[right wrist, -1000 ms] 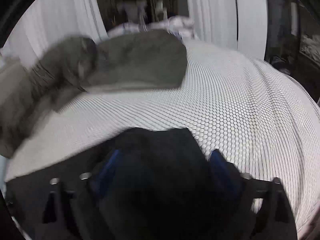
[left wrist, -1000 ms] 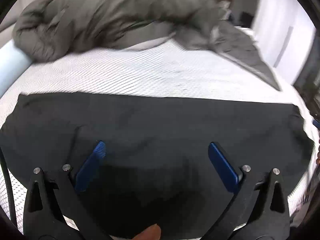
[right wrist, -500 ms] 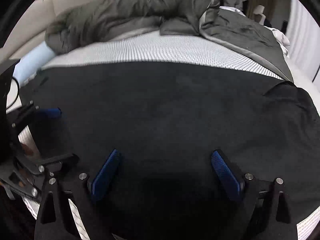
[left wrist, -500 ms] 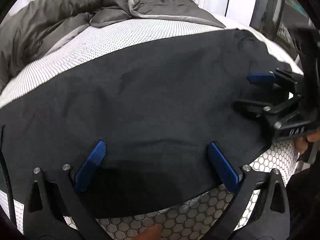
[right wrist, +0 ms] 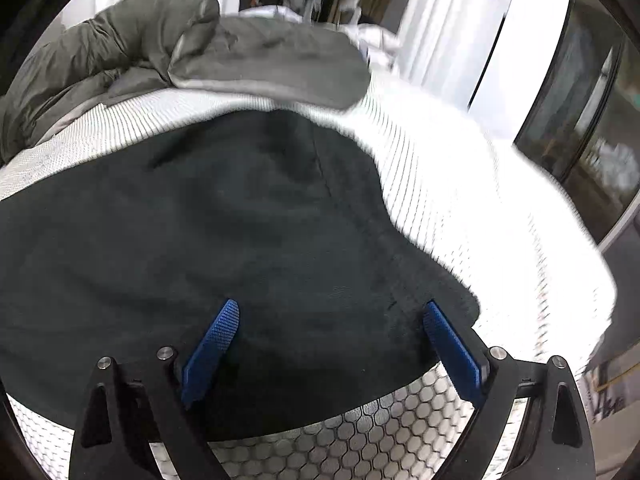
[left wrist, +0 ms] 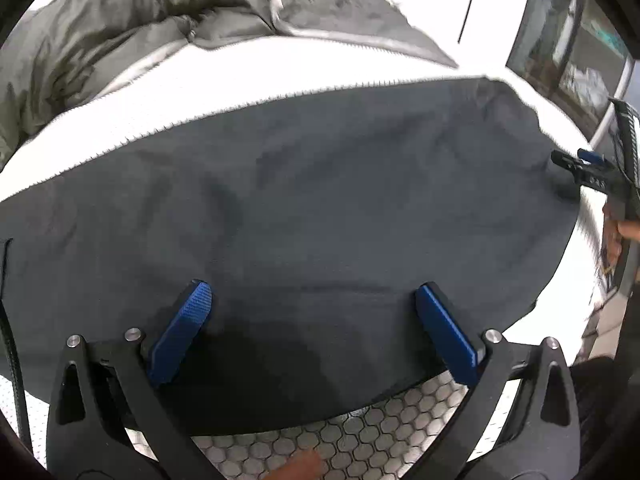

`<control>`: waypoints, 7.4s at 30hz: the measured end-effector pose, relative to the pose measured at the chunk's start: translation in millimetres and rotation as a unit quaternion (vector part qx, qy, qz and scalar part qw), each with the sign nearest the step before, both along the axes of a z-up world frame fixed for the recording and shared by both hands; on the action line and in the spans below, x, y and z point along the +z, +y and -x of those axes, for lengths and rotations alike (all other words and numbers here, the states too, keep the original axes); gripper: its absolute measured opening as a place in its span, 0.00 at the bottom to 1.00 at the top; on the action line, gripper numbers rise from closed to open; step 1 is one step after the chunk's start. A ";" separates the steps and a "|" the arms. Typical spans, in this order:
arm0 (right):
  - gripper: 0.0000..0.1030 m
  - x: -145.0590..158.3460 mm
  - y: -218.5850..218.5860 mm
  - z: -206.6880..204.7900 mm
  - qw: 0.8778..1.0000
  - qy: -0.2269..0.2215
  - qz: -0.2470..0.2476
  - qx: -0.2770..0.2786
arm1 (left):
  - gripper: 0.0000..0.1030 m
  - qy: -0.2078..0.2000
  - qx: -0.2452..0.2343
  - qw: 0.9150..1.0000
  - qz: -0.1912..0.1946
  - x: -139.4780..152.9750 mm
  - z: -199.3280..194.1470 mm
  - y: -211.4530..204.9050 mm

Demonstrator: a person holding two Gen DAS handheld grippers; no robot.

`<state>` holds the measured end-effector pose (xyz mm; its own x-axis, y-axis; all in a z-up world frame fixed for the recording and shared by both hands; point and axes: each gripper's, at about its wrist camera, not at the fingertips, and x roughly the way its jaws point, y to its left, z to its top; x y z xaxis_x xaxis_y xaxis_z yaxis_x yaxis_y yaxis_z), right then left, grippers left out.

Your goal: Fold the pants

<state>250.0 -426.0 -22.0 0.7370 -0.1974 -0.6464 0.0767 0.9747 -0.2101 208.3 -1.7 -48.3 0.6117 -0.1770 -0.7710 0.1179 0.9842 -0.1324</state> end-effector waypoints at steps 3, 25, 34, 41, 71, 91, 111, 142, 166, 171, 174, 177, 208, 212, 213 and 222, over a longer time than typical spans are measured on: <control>0.93 22.3 33.3 -4.0 0.993 -0.012 -0.083 0.087 | 0.99 -0.038 0.016 0.999 0.011 24.3 -7.9 10.9; 0.95 -31.9 1.5 -86.7 0.998 0.053 -0.016 -0.041 | 0.99 0.038 0.024 0.998 -0.034 -7.5 -77.6 21.8; 0.95 19.7 65.8 -72.4 0.991 -0.005 -0.089 0.098 | 0.99 0.004 -0.019 0.999 -0.029 28.7 -94.6 -22.7; 0.95 -60.7 130.9 -112.4 0.977 0.127 0.015 0.168 | 1.00 0.065 0.004 0.997 -0.042 -10.5 -136.9 -30.5; 0.48 -53.4 178.6 -143.6 0.971 0.113 -0.002 0.212 | 1.00 0.059 0.085 0.994 -0.021 -0.2 -154.5 -3.4; 0.89 -45.5 159.9 -47.3 0.976 0.106 0.043 0.185 | 0.99 0.070 -0.054 0.996 0.004 10.4 -111.2 -69.6; 0.93 -14.0 186.5 58.6 0.974 0.022 0.095 0.204 | 0.99 0.037 0.065 0.996 -0.056 21.0 -10.2 56.1; 0.96 -57.8 194.8 4.4 0.956 0.108 0.080 0.262 | 0.06 0.033 0.231 0.972 -0.005 18.7 63.3 294.1; 0.97 -48.9 184.2 9.0 0.951 0.107 0.056 0.285 | 0.30 0.059 0.268 0.961 -0.013 -6.4 -2.8 321.0; 0.97 -47.3 169.9 4.8 0.957 0.105 0.049 0.267 | 0.14 0.032 0.332 0.943 -0.006 -11.9 23.4 352.0; 0.97 -45.9 166.9 5.9 0.957 0.102 0.047 0.268 | 0.14 0.020 0.333 0.942 -0.019 -2.8 22.2 344.9; 0.97 -44.6 167.6 5.3 0.956 0.100 0.046 0.271 | 0.15 -0.010 0.290 0.957 0.005 9.8 12.0 330.3; 0.97 -53.8 187.5 39.4 0.917 0.117 0.017 0.382 | 0.89 0.019 -0.002 0.997 -0.079 -19.7 -15.7 6.4; 0.97 -57.2 93.3 30.6 0.949 0.117 0.029 0.291 | 0.92 0.022 0.002 0.999 -0.037 -22.6 -11.1 13.2; 0.97 -57.3 70.2 27.9 0.958 0.115 0.032 0.260 | 0.92 0.021 0.000 0.999 -0.038 -23.6 -7.0 14.0; 0.98 -40.3 -49.3 23.0 0.996 0.070 0.021 0.053 | 0.96 0.031 0.013 0.998 -0.051 -22.1 -5.3 23.3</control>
